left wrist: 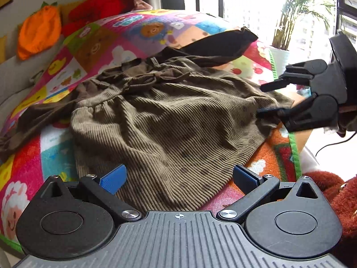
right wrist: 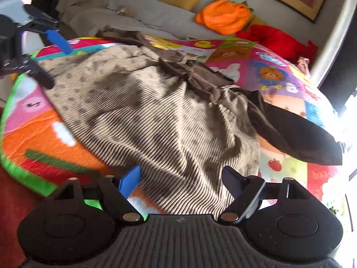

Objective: Fold clothes

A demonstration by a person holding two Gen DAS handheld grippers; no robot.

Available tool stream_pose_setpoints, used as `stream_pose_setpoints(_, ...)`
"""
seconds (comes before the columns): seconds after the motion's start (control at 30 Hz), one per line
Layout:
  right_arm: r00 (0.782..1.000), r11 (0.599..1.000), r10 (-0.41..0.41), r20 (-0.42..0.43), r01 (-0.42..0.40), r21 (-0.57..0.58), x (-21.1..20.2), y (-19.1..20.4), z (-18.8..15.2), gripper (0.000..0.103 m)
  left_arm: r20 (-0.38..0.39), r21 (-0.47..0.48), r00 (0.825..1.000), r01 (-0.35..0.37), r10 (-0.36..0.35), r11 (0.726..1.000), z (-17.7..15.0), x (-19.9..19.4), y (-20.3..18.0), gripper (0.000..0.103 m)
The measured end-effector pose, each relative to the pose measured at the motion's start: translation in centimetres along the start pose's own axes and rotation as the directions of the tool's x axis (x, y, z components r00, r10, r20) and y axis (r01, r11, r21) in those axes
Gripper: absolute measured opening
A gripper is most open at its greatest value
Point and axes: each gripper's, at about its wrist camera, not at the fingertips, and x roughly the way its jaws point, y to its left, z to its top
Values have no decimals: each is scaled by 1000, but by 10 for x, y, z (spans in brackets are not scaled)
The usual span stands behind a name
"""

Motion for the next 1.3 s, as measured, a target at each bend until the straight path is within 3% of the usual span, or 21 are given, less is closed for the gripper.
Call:
stream_pose_setpoints(0.03,999,999,-45,8,45,28,6,-5,7,19,-10,29,999,-32,32,999,-2,2,-4,103)
stream_pose_setpoints(0.1,992,986,-111,66,102,134,5,-23,20,19,-19,87,994,-104,106,991,-7,5,-9,103)
stream_pose_setpoints(0.13,990,985,-108,91,94,144,0,-27,23,19,-19,116,989,-143,146,983,-9,6,-10,103)
stream_pose_setpoints(0.2,988,990,-73,134,56,128,-14,-33,26,30,-12,140,978,-205,208,969,-15,4,-3,103)
stream_pose_setpoints(0.27,983,994,-38,177,19,110,-27,-38,29,62,-18,127,966,-254,258,959,-17,1,9,103)
stream_pose_setpoints(0.37,986,994,105,128,-106,1,-41,-20,20,65,-26,69,954,-296,298,953,-14,-1,28,103)
stream_pose_setpoints(0.47,967,966,250,50,-245,-81,-46,8,17,66,-35,13,942,-333,333,943,-12,-4,46,103)
stream_pose_setpoints(0.6,938,935,346,-30,-347,-78,-20,34,24,65,22,19,981,-195,195,981,-2,-20,32,103)
stream_pose_setpoints(0.7,915,915,401,-39,-403,-38,-3,41,30,54,48,66,994,-105,102,992,-1,-30,14,103)
stream_pose_setpoints(0.77,921,920,388,-32,-389,-38,2,44,37,9,38,98,997,-74,71,992,-4,-27,-1,103)
stream_pose_setpoints(0.83,955,953,295,13,-293,-77,3,48,42,5,23,126,998,-63,60,990,-7,-22,-12,103)
stream_pose_setpoints(0.87,962,961,272,37,-269,-68,0,43,45,5,17,137,995,-100,98,986,-8,-17,-11,103)
stream_pose_setpoints(1.0,969,977,211,128,-214,10,-17,13,57,4,-4,179,968,-247,251,952,-11,3,-8,103)
stream_pose_setpoints(1.13,972,985,154,177,-164,47,-32,-3,57,7,3,40,905,-425,425,904,7,8,42,103)
stream_pose_setpoints(1.2,976,989,142,166,-148,24,-35,2,42,27,26,-44,879,-475,476,879,18,-1,66,103)
stream_pose_setpoints(1.23,978,990,137,160,-141,11,-37,5,33,48,36,-78,869,-490,494,868,23,-6,76,103)
stream_pose_setpoints(1.27,980,992,128,149,-129,-1,-37,8,24,57,46,-111,858,-505,512,856,27,-11,86,103)
stream_pose_setpoints(1.3,984,993,114,135,-114,-9,-35,11,14,57,53,-144,847,-518,529,843,31,-15,96,103)
